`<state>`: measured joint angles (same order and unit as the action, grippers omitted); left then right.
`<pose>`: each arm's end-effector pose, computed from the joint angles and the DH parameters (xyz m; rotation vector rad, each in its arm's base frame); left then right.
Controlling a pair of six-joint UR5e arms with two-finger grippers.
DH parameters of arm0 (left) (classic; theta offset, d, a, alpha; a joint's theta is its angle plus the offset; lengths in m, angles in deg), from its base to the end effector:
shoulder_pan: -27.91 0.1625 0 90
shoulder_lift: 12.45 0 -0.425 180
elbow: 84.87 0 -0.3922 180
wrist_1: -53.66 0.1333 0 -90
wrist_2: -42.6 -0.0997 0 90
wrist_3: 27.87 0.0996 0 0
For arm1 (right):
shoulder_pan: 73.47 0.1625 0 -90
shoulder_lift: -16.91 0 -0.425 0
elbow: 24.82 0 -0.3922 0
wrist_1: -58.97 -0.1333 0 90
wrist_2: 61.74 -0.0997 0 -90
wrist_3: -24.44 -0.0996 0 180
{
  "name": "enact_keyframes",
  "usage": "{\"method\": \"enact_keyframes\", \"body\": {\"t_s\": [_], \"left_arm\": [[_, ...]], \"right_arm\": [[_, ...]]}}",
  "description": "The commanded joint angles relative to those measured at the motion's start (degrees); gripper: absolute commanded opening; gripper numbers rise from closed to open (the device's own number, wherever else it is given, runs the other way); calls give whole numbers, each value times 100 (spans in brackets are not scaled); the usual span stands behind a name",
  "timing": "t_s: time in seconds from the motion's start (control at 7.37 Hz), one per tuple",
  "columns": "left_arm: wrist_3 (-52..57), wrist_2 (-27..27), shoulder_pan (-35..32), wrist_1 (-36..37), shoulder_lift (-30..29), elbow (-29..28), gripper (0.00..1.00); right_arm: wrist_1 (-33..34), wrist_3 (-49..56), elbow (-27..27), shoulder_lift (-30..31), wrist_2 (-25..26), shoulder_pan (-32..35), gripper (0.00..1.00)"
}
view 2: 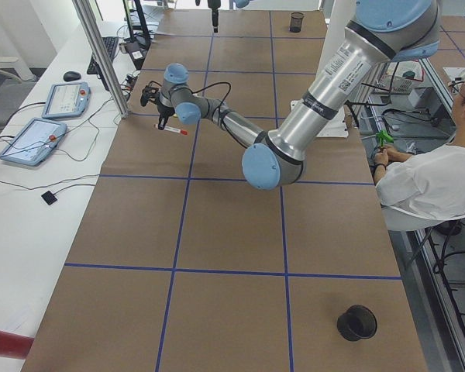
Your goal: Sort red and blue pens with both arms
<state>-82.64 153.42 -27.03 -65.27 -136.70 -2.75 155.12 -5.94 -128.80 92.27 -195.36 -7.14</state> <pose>0.3357 -0.6488 0.3106 0.4392 0.9102 -0.1389 -0.1702 -0.5492 0.4144 -0.0092 -0.8380 -0.0391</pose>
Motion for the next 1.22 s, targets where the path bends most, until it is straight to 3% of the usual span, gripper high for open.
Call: {"method": "enact_keyframes", "body": {"t_s": [0.0,0.27,0.68,0.95,1.09], "left_arm": [[272,36,-532,-69,1521,1135,0],[870,54,-1138,-435,2715,1690,0],[792,54,-1876,-2558,5114,2088,0],[819,63,-2510,-3991,6180,1818,0],[871,324,-2991,-4685,6350,1329,0]], "right_arm": [[0,-213,80,-206,11,-146,100],[0,-222,80,-232,3,-164,100],[0,-240,89,-215,3,-173,100],[0,-240,98,-232,3,-173,100],[0,-240,106,-232,3,-173,100]]}}
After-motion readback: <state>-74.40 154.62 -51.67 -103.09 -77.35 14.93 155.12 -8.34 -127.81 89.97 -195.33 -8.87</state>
